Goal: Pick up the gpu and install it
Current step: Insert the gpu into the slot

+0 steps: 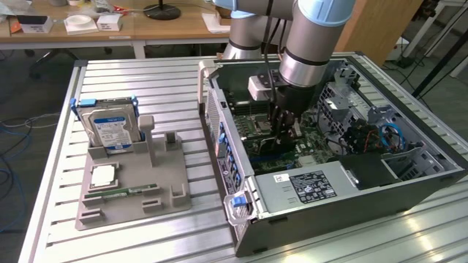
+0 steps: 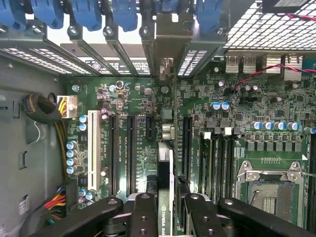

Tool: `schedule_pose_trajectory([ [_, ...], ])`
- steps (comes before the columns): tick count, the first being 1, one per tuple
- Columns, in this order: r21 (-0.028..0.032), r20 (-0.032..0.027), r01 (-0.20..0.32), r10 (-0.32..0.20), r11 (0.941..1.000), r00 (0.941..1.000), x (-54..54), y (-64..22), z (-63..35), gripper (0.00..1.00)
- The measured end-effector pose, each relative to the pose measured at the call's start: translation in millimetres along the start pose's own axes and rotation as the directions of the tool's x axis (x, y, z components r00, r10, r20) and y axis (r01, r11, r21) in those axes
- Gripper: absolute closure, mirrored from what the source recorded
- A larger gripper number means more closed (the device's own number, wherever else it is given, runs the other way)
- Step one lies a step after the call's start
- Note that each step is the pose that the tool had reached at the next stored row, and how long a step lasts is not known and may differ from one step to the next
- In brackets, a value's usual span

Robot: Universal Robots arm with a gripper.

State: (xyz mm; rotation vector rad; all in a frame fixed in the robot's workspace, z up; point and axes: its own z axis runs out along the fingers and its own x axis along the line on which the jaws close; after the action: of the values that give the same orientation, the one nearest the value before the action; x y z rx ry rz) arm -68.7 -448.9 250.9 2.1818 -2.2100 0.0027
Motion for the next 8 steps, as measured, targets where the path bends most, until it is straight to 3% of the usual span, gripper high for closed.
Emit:
schedule_pose_trajectory([
  [8,0.0002,0.0002,0.0,0.0,1.0,1.0,0.0,0.0,2.0,0.74],
])
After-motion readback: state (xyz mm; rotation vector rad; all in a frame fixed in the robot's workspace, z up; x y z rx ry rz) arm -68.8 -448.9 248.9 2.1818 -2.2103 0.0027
